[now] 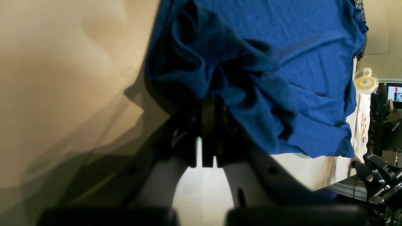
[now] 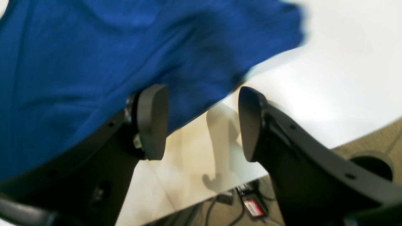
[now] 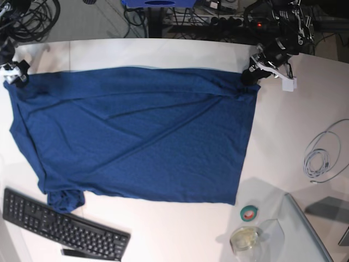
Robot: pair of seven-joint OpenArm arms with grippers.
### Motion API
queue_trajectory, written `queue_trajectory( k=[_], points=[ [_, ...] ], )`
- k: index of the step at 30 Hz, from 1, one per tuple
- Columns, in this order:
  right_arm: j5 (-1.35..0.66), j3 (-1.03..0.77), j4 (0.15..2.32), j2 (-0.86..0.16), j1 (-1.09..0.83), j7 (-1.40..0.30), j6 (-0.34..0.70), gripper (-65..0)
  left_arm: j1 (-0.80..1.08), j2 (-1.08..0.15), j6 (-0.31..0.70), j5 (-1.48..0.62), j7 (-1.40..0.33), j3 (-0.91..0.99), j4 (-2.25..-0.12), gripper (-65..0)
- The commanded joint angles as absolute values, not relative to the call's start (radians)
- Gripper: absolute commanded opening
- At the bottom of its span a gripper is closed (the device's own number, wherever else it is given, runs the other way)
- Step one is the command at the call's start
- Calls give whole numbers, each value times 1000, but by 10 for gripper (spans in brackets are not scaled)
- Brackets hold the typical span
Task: Layout the t-shirt on the table in an organized manner, then fold the t-shirt properly
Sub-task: 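Release the shirt corner with the left gripper and regrasp the hem edge, then pull the shirt edge taut between both grippers, away from each other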
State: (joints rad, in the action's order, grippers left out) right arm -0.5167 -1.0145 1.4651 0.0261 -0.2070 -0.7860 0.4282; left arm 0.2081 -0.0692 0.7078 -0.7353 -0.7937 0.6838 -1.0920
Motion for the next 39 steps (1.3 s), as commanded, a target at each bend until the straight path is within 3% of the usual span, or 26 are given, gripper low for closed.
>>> queue_trajectory(
  k=[1,11,16,27,30,31,35,39],
  points=[
    [-529,-1021,1451,12,-191,-777,437,-314,214,-76,698,-713,-811,684,-1098,-650],
    [-526,-1049,1262,-47,-94,-754,430,-314,217,-79,698,-713,-811,685,-1116,-650],
    [-527,-1049,1230,-53,-94,-704,343,-314,219,-81,698,-713,-811,688,-1135,-650],
    [-533,-1046,1041,-96,-38,-664,351,-320,217,-81,698,-713,-811,682,-1136,-650],
    [-533,-1043,1041,-96,-30,-667,401,-330,217,-81,698,-713,-811,680,-1136,-650],
    [-530,-1043,1041,-96,-25,-670,412,-360,217,-81,698,-713,-811,680,-1136,-650],
    [-532,-1046,1049,-102,-21,-671,410,-650,216,-82,698,-713,-811,680,-1139,-650],
    [-529,-1041,1089,-120,4,-725,372,-645,214,-91,698,-713,-829,679,-1218,-650]
  ],
)
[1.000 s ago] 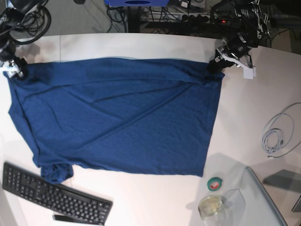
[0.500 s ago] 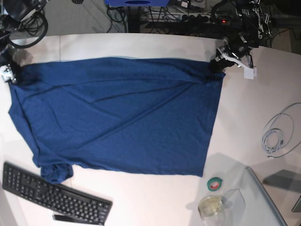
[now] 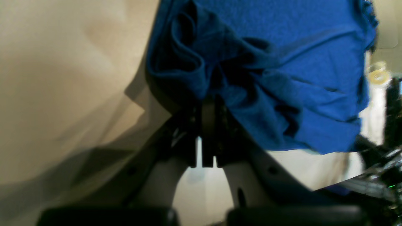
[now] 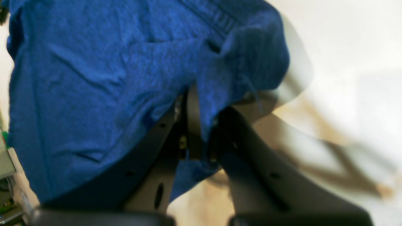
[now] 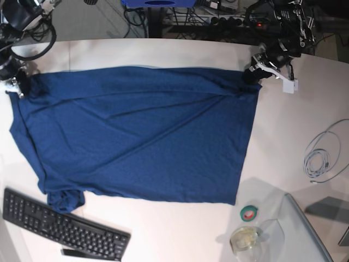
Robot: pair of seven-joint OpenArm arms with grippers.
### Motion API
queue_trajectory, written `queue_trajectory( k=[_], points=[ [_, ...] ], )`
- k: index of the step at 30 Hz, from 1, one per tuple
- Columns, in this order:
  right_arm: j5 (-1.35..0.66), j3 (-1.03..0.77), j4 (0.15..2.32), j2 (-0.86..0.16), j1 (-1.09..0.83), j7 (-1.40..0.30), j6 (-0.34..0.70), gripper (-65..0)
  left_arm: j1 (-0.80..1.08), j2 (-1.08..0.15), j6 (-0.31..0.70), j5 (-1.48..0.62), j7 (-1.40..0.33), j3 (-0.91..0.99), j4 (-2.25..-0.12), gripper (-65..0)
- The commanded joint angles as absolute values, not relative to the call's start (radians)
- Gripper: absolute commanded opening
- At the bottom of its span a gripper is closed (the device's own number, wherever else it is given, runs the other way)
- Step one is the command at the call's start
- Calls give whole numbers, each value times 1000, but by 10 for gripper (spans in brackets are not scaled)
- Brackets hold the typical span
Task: Layout the t-shirt on the table in an organized manner, then fold the t-shirt properly
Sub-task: 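Pull the shirt edge taut between both grippers, away from each other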
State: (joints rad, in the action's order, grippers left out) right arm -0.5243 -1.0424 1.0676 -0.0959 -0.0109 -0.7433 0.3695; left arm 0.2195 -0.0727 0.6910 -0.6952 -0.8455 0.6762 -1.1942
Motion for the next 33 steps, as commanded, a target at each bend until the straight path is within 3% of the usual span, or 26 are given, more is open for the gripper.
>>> queue_trajectory(
  k=[1,6,13,33],
  points=[
    [-529,-1043,1109,-124,15,-760,341,-650,214,-93,698,-713,-857,680,-1250,-650],
    [-529,-1047,1239,-131,67,-880,291,-648,180,-104,698,-717,-974,691,-1392,-650],
    [-533,-1049,1362,-125,65,-989,191,-648,194,-105,698,-717,-986,691,-1437,-650],
    [-532,-1041,1259,-82,-58,-875,199,-648,280,-137,698,-713,-978,691,-1374,-650]
  ],
)
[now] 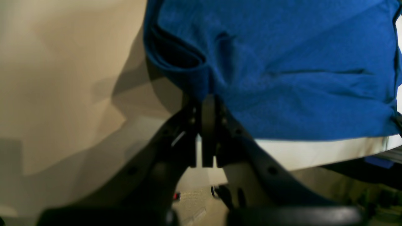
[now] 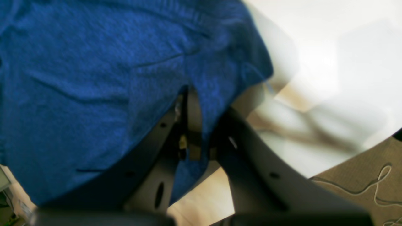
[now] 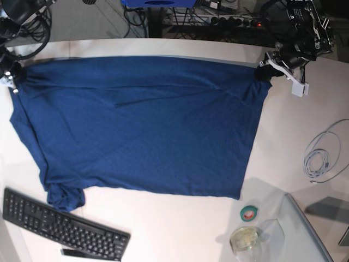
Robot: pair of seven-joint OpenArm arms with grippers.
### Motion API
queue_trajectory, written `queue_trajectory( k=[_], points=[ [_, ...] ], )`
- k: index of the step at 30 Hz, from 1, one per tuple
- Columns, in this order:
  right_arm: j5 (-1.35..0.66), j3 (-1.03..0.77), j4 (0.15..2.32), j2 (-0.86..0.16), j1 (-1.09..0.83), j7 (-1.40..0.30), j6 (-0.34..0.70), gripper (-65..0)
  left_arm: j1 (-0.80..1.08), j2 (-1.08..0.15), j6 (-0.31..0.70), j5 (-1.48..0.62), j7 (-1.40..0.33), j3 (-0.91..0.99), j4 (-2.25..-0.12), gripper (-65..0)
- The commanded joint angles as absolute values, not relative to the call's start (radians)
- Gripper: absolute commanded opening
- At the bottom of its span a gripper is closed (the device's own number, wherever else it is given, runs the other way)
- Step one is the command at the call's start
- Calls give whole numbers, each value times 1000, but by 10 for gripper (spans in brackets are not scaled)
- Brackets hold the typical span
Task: Layout the t-shirt on the table in an organized manner, then fold the t-shirt properly
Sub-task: 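Pull the shirt edge taut between both grippers, away from each other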
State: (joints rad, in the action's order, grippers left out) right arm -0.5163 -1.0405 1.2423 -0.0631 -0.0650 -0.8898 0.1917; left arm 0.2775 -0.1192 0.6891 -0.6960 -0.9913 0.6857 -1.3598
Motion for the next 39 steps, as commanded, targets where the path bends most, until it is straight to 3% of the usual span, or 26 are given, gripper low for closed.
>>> queue_trajectory(
  k=[1,11,39],
  points=[
    [-532,-1041,1259,-82,-64,-875,199,-648,280,-139,698,-713,-978,691,-1363,-650],
    [-529,-1046,1270,-61,-99,-877,245,-650,291,-145,698,-713,-977,691,-1354,-650],
    [-532,-1041,1302,-38,-125,-881,246,-650,320,-137,698,-711,-978,746,-1353,-650]
  ],
)
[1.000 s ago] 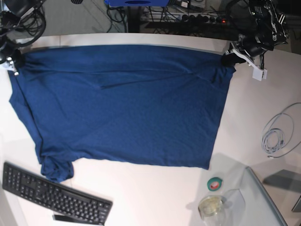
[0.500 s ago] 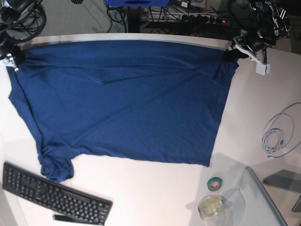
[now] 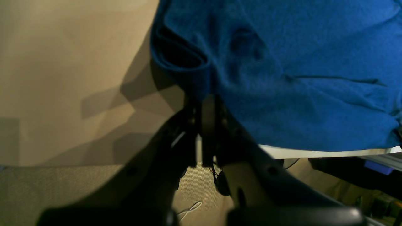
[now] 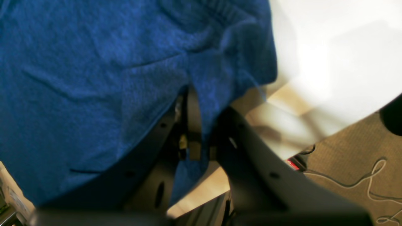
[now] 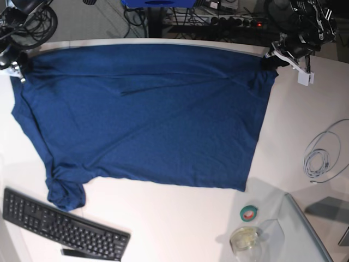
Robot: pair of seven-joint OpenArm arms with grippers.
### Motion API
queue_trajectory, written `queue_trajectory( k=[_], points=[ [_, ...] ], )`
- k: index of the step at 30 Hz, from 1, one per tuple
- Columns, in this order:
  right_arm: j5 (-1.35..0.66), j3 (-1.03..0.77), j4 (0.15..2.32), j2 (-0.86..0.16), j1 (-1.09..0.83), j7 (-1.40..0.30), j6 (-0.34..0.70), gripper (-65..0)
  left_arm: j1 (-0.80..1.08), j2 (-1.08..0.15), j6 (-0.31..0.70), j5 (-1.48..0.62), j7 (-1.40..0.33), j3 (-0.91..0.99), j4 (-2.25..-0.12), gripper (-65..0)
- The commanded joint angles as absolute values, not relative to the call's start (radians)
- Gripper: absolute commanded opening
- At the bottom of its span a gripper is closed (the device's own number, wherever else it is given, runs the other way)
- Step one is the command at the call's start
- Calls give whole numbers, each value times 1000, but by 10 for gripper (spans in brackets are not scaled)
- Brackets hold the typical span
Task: Layout the t-shirt on the table in an organized manner, then fold the t-shirt properly
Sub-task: 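Pull the shirt edge taut between both grippers, away from each other, then release the shirt and move both grippers along the shirt's side edges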
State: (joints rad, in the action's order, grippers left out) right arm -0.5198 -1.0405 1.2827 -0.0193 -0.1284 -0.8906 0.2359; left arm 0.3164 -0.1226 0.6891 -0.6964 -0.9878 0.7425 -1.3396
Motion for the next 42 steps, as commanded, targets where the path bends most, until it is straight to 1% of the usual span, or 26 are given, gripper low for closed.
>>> queue_trajectory(
  k=[1,3,5,7,8,10,11,12,14,16,17,21,24,27,29,30,31,32,33,34,35,37,38,39,40,42],
  points=[
    [-532,-1041,1302,-38,-125,-881,246,-650,320,-137,698,-711,-978,750,-1353,-650],
    [-532,-1044,1302,-36,-125,-881,246,-648,321,-137,698,-711,-980,751,-1353,-637],
    [-532,-1047,1302,-36,-127,-881,246,-644,331,-137,698,-711,-980,753,-1353,-558],
    [-533,-1047,1317,-35,-127,-881,246,-597,334,-137,698,-711,-980,753,-1356,-441],
    [-533,-1047,1331,-28,-128,-881,246,-561,334,-137,698,-711,-980,754,-1356,-385],
    [-533,-1047,1369,-10,-136,-880,246,-453,337,-137,698,-711,-980,754,-1354,-240],
    [-533,-1046,1394,-5,-139,-880,246,-396,343,-137,698,-711,-980,754,-1354,-176],
    [-533,-1044,1409,1,-140,-880,246,-348,343,-137,698,-711,-980,754,-1356,-127],
    [-530,-1047,1442,16,-140,-878,246,-255,344,-137,698,-711,-978,759,-1356,-46],
    [-527,-1047,1468,19,-142,-878,246,-198,341,-139,698,-711,-978,806,-1356,0],
    [-527,-1047,1483,19,-150,-877,245,-186,340,-139,698,-711,-978,842,-1356,0],
    [-526,-1049,1561,16,-173,-846,240,-189,337,-168,698,-711,-978,966,-1360,0],
    [-526,-1047,1592,8,-193,-765,237,-189,335,-219,698,-711,-978,980,-1365,0],
    [-524,-1030,1580,-54,-186,-725,246,-185,335,-245,698,-711,-978,978,-1366,0],
    [-526,-967,1538,-104,-156,-720,248,-186,320,-245,698,-711,-978,978,-1371,0],
    [-526,-928,1508,-145,-143,-719,249,-188,312,-245,698,-711,-980,977,-1382,0],
    [-526,-888,1472,-176,-125,-717,249,-189,303,-245,698,-711,-980,972,-1388,-39],
    [-527,-843,1428,-206,-99,-700,249,-189,297,-245,698,-711,-980,949,-1391,-107],
    [-527,-806,1383,-225,-77,-674,249,-189,286,-245,698,-711,-978,920,-1392,-189],
    [-527,-769,1334,-245,-59,-634,249,-191,268,-245,698,-711,-978,888,-1392,-296],
    [-527,-733,1290,-266,-41,-590,249,-191,251,-245,698,-711,-978,851,-1392,-421],
    [-527,-651,1224,-295,-15,-521,249,-195,219,-243,698,-711,-978,788,-1388,-650],
    [-527,-608,1201,-311,-5,-495,249,-218,205,-240,698,-711,-978,757,-1389,-650],
    [-527,-572,1185,-321,-1,-478,249,-254,193,-239,698,-711,-978,734,-1389,-650],
    [-527,-533,1173,-331,7,-463,249,-308,180,-237,698,-711,-978,711,-1389,-650],
    [-526,-463,1147,-341,28,-440,249,-441,154,-237,698,-710,-977,674,-1383,-650]
  ],
)
